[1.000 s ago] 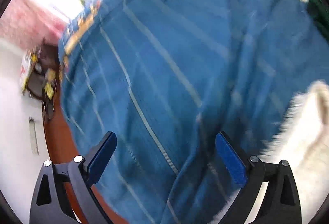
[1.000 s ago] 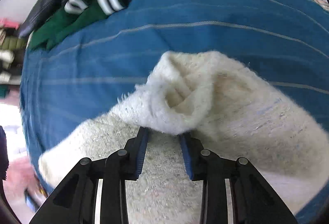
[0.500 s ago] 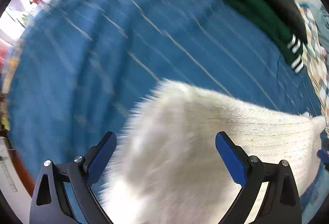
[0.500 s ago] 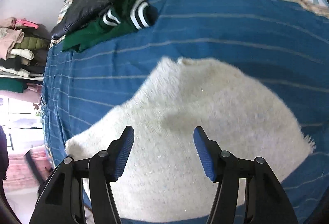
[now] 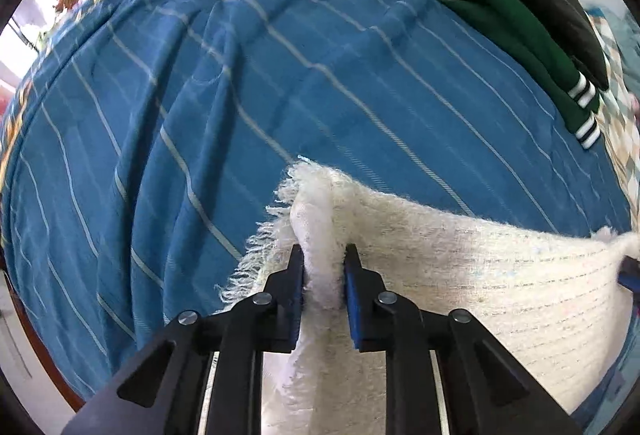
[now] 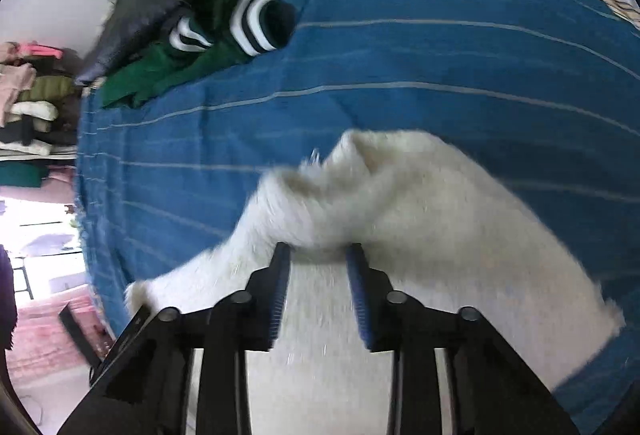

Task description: Fold large clothes

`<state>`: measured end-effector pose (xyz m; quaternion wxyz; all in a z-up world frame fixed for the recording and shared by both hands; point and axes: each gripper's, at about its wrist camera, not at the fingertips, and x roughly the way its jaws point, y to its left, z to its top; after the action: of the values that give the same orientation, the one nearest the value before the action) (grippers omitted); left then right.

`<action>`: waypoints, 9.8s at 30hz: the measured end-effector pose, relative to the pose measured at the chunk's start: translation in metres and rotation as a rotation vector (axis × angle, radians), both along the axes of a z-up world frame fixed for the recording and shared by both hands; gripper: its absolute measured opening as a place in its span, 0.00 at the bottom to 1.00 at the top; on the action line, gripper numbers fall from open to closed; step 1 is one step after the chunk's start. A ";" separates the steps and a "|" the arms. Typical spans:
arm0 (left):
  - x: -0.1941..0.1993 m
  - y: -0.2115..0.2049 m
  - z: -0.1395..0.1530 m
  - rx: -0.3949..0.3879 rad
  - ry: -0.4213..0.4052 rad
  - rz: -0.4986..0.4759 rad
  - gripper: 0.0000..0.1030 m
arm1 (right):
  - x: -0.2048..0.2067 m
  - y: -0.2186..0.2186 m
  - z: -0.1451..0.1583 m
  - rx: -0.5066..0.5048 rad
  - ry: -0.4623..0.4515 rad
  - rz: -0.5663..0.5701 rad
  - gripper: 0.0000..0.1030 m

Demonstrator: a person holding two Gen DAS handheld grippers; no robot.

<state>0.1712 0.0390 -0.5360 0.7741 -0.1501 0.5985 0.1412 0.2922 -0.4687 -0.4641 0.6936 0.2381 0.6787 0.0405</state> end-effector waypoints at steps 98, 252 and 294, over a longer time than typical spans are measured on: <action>-0.263 0.043 0.079 -0.360 -0.188 0.557 1.00 | -0.197 0.290 0.068 0.379 -0.100 0.746 0.75; 0.356 0.004 0.098 -0.525 -0.404 -0.147 0.20 | 0.363 -0.144 0.045 0.871 -0.171 -0.147 0.50; 0.066 -0.023 0.455 0.218 -0.449 -0.585 0.95 | -0.146 0.072 0.565 -0.690 -0.448 -0.196 0.91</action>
<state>0.2375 0.0162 -0.0810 0.9051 0.0830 0.4129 -0.0590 0.1458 -0.3971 0.1011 0.8636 0.0406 0.4592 -0.2044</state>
